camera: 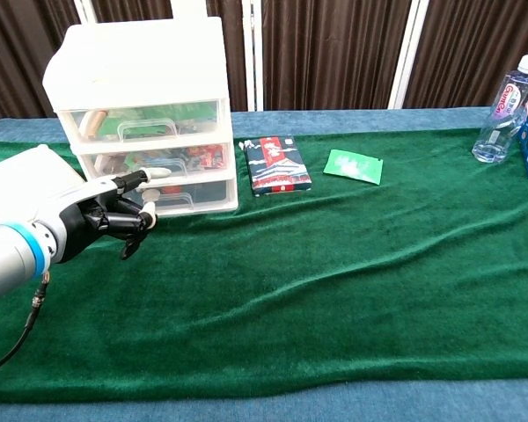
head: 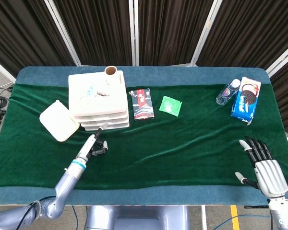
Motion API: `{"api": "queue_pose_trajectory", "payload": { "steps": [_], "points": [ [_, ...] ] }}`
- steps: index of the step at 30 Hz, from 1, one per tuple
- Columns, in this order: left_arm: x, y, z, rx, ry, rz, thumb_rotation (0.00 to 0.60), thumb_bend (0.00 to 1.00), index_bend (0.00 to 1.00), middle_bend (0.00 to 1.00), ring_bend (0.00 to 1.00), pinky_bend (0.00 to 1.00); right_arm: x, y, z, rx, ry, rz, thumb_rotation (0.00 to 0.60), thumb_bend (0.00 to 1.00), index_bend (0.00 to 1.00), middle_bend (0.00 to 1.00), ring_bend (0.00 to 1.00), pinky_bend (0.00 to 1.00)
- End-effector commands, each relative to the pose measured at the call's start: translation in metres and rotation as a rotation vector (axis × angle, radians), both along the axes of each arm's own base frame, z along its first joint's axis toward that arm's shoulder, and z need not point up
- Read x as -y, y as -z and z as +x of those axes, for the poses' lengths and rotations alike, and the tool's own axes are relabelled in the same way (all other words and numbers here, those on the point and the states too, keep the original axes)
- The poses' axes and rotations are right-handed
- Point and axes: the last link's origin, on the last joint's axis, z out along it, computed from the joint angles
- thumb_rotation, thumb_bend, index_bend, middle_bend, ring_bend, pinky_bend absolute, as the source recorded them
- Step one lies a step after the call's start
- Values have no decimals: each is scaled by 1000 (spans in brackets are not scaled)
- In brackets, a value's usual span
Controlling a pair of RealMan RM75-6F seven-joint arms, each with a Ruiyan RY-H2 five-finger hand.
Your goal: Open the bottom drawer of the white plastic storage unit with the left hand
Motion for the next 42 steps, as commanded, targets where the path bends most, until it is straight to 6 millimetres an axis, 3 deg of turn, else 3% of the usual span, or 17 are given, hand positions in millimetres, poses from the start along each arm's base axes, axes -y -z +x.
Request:
{"api": "queue_pose_trajectory", "payload": {
  "steps": [1,32,42],
  "points": [
    [-1,2,0,5,-2,-5,600,766,7,857,760,741,0,1,0,-2,2,2,600,88,31,0,0,0],
    [-13,8,4,44,-33,2,600,765,2,857,760,741,2,4,-2,-11,11,11,600,88,31,0,0,0],
    [-16,7,8,52,-29,-16,600,765,74,857,760,741,2,4,-2,-12,11,12,600,87,31,0,0,0]
  ]
}}
